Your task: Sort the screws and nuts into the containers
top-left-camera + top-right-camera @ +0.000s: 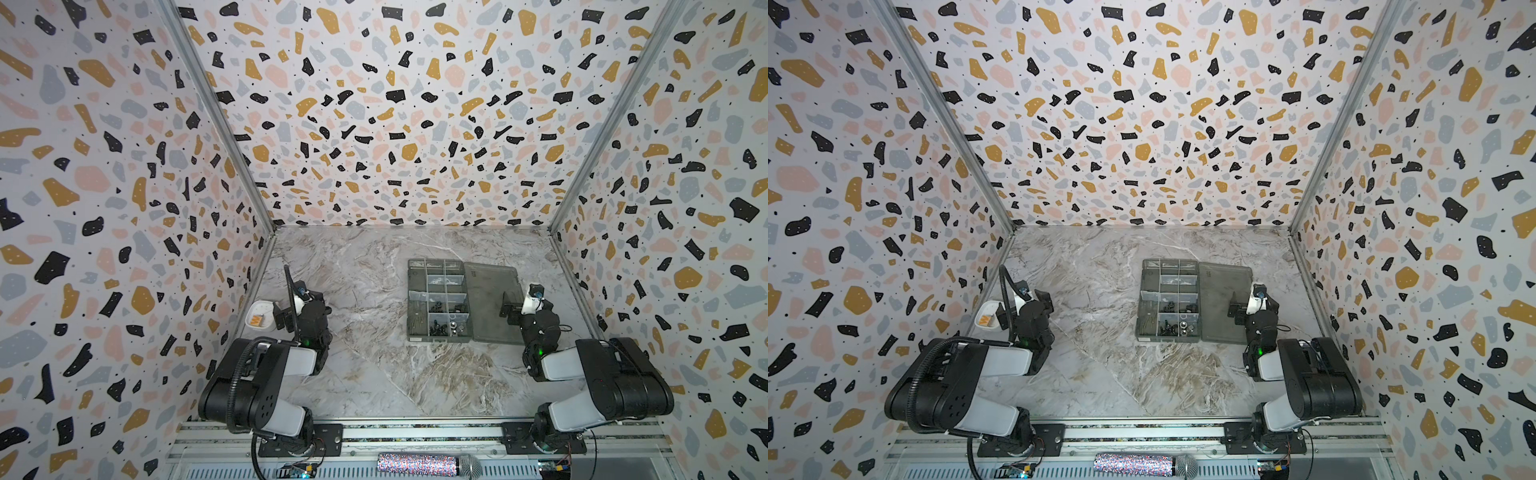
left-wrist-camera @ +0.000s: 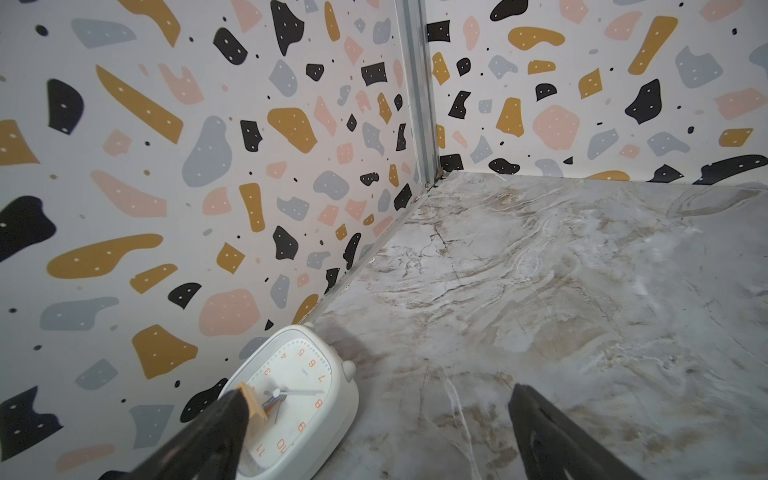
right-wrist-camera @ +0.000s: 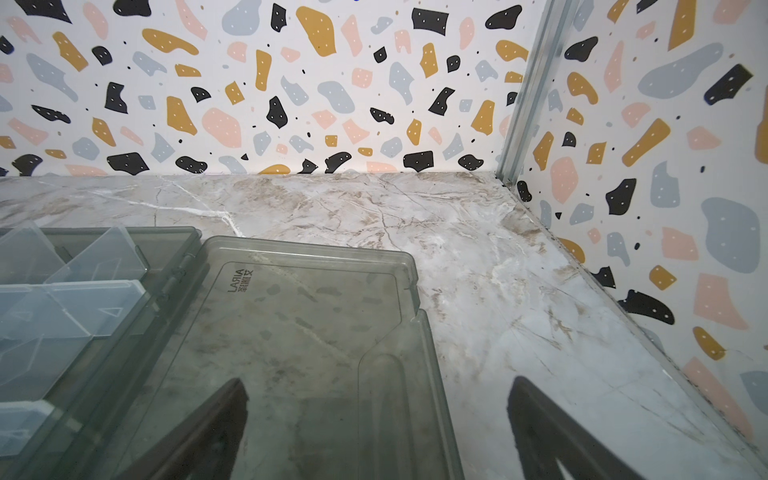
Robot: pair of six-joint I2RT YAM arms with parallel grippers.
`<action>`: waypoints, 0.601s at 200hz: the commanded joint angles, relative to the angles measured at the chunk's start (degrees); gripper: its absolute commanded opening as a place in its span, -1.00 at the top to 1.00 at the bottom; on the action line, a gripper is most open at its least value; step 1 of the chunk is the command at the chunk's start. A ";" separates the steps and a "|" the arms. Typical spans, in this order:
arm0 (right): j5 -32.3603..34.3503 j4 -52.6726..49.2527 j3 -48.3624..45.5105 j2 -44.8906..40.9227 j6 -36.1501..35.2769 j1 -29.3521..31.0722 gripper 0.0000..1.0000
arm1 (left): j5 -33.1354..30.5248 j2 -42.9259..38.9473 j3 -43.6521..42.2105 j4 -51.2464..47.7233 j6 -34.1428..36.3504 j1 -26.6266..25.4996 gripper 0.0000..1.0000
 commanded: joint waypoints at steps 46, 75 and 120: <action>-0.22 1.03 -0.09 -0.68 -0.48 0.21 -0.98 | 12.53 0.48 -5.51 13.33 1.58 2.65 -1.00; -0.15 1.13 -0.06 -0.50 -0.55 0.15 -0.98 | 13.06 0.49 -5.38 13.04 1.44 2.91 -1.00; 1.35 1.24 0.03 -0.42 -1.07 1.08 -0.98 | 7.72 -0.13 -4.87 11.36 -1.91 3.64 -1.00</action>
